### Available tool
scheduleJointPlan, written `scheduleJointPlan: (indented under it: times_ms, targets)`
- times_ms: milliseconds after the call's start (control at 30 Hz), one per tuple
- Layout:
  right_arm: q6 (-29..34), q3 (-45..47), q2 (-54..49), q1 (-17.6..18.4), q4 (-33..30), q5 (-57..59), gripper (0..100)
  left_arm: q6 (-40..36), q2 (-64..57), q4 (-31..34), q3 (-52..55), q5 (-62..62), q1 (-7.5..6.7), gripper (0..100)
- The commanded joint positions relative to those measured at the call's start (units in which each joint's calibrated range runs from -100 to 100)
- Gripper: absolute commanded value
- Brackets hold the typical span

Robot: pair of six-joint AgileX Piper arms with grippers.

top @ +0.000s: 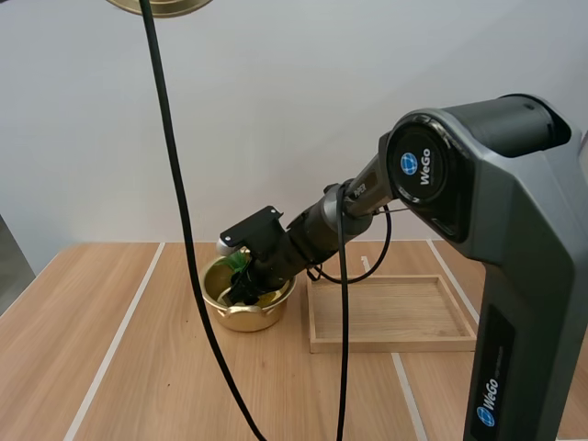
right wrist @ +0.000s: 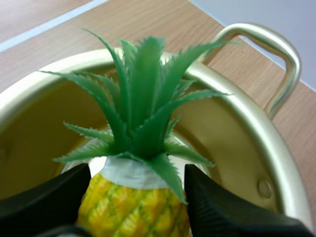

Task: Open the pot, put the pineapple inside, and close it

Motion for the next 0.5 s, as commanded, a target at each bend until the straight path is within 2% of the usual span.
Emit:
scheduleJointPlan:
  times_ms: [0, 67, 467]
  targets:
    - [-0.4, -0.1, 0.0, 0.0, -0.2, -0.4, 100, -0.4, -0.4, -0.5, -0.2, -1.9, -0.07, 0]
    - [-0.3, -0.1, 0.0, 0.0, -1.7, -1.8, 100, -0.4, -0.4, -0.5, -0.2, -1.9, -0.07, 0]
    - [-0.2, -0.1, -0.4, 0.0, -1.3, -1.2, 100, -0.4, -0.4, -0.5, -0.2, -1.9, -0.07, 0]
